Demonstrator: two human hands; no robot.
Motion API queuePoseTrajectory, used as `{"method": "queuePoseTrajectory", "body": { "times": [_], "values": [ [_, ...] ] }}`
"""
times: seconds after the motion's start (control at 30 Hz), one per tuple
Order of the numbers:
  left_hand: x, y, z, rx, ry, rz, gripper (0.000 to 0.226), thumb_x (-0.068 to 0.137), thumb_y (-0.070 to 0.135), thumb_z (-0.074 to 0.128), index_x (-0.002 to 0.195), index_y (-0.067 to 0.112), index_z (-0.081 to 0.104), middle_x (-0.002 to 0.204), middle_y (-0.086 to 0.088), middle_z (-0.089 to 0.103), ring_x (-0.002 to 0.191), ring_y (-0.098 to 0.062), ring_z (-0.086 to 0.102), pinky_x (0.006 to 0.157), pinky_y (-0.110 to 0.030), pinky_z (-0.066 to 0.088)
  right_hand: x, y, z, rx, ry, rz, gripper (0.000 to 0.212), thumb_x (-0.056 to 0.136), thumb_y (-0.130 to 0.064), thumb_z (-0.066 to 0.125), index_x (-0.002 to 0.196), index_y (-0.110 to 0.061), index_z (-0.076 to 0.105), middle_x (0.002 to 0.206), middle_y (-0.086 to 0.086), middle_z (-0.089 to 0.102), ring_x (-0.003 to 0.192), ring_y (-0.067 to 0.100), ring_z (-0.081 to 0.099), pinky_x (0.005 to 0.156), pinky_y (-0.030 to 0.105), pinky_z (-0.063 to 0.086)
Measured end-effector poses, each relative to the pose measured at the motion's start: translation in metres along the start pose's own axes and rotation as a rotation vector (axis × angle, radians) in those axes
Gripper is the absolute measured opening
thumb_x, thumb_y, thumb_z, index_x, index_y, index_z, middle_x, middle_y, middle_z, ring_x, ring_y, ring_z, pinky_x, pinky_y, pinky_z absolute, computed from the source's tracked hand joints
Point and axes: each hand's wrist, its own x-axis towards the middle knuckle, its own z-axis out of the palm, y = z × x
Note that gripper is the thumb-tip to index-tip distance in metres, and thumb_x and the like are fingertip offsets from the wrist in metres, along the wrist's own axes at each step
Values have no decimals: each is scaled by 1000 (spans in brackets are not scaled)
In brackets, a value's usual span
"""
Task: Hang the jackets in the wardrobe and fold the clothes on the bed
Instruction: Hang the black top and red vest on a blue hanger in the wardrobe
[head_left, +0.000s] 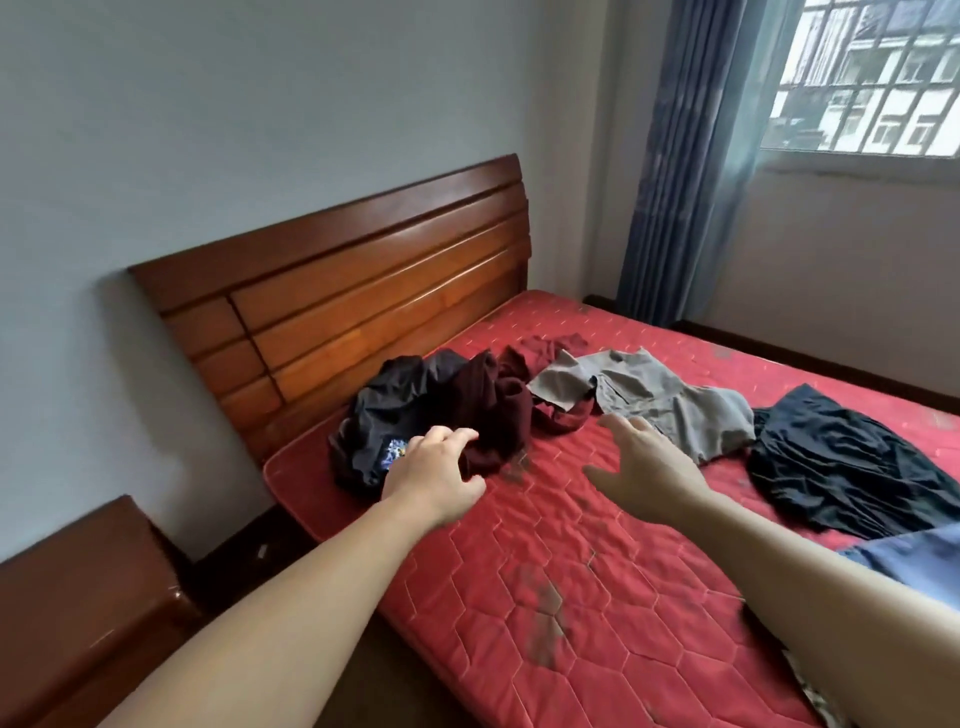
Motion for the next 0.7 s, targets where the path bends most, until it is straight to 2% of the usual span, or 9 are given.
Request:
{"method": "queuePoseTrajectory", "body": {
  "times": [0.27, 0.4, 0.57, 0.7],
  "values": [
    [99, -72, -31, 56, 18, -176, 57, 83, 41, 57, 138, 37, 43, 141, 7, 44, 126, -22, 43, 102, -40, 41, 156, -32, 41, 45, -85, -82, 65, 83, -50, 58, 139, -25, 37, 127, 3, 50, 111, 25, 54, 79, 37, 51],
    [148, -121, -23, 22, -20, -243, 56, 83, 39, 58, 137, 37, 44, 140, 6, 45, 125, -22, 44, 102, -40, 41, 218, -61, 87, 73, -176, -89, 63, 83, -49, 57, 139, -26, 37, 128, 3, 49, 111, 25, 54, 82, 39, 51],
    [230, -211, 27, -103, -93, -333, 53, 85, 37, 58, 136, 34, 45, 138, 3, 46, 123, -24, 46, 97, -41, 44, 299, -93, 182, 207, -292, 56, 62, 82, -49, 59, 137, -26, 40, 128, 1, 47, 108, 21, 59, 84, 39, 53],
    [300, -293, 84, -160, -222, -404, 52, 85, 38, 57, 135, 34, 44, 136, 4, 46, 123, -22, 46, 92, -38, 46, 365, -111, 270, 207, -408, 213, 62, 82, -47, 61, 136, -23, 42, 125, 3, 48, 108, 21, 57, 89, 38, 50]
  ]
}}
